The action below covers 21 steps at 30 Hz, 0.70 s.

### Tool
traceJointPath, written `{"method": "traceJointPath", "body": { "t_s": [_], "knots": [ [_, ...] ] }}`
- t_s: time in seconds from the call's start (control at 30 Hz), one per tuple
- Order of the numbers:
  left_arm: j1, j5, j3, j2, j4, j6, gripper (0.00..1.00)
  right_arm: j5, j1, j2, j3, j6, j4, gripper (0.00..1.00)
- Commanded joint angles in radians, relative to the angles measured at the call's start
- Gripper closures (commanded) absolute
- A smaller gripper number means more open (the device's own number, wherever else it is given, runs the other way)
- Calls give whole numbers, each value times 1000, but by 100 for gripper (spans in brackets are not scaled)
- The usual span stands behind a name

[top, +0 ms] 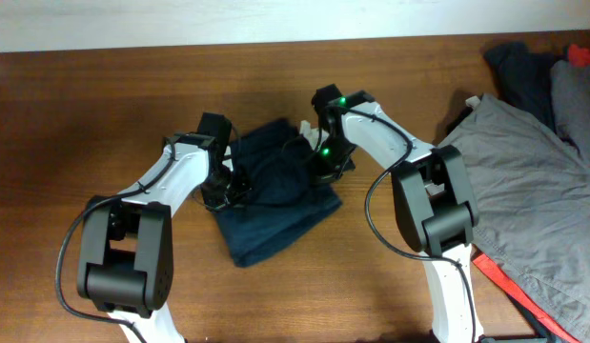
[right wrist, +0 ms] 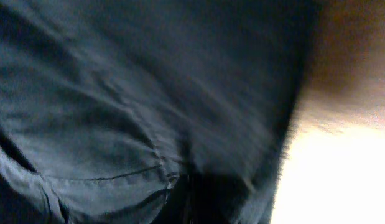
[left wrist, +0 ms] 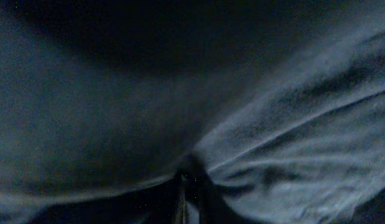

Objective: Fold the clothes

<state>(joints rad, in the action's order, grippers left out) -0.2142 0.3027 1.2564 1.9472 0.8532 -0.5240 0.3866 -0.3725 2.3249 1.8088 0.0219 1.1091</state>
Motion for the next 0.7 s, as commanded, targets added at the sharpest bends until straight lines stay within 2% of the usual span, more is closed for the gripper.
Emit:
{"method": "traceJointPath", "body": {
  "t_s": [0.0, 0.1, 0.13, 0.17, 0.2, 0.27, 0.3, 0.37, 0.47, 0.57, 0.67],
  "knots": [
    [-5, 47, 19, -29, 2, 42, 86, -163, 70, -4, 98, -15, 42, 96],
    [-5, -58, 91, -118, -8, 109, 85, -163, 100, -53, 228, -15, 110, 96],
    [-4, -98, 113, -141, -21, 141, 78, -163, 105, -68, 277, -15, 140, 96],
    [-4, -193, 139, -171, -53, 169, 51, -163, 105, -81, 319, -15, 169, 96],
    [-4, -266, 147, -186, -85, 179, 41, -162, 105, -94, 357, -15, 200, 96],
    [-3, -381, 149, -203, -174, 196, 39, -149, 98, -107, 401, -15, 248, 96],
    [2, -393, 149, -203, -229, 244, 39, -122, 91, -111, 423, -15, 282, 96],
    [31, -376, 149, -180, -352, 349, 28, -28, 75, -111, 435, -15, 340, 96],
    [80, -229, 149, -124, -437, 449, 19, 14, 45, -110, 433, -15, 364, 96],
    [141, -77, 149, -23, -417, 473, 16, 13, 11, -110, 433, -11, 365, 95],
    [158, 15, 149, 38, -355, 496, 17, 13, 6, -110, 433, -11, 367, 95]
  ]
}}
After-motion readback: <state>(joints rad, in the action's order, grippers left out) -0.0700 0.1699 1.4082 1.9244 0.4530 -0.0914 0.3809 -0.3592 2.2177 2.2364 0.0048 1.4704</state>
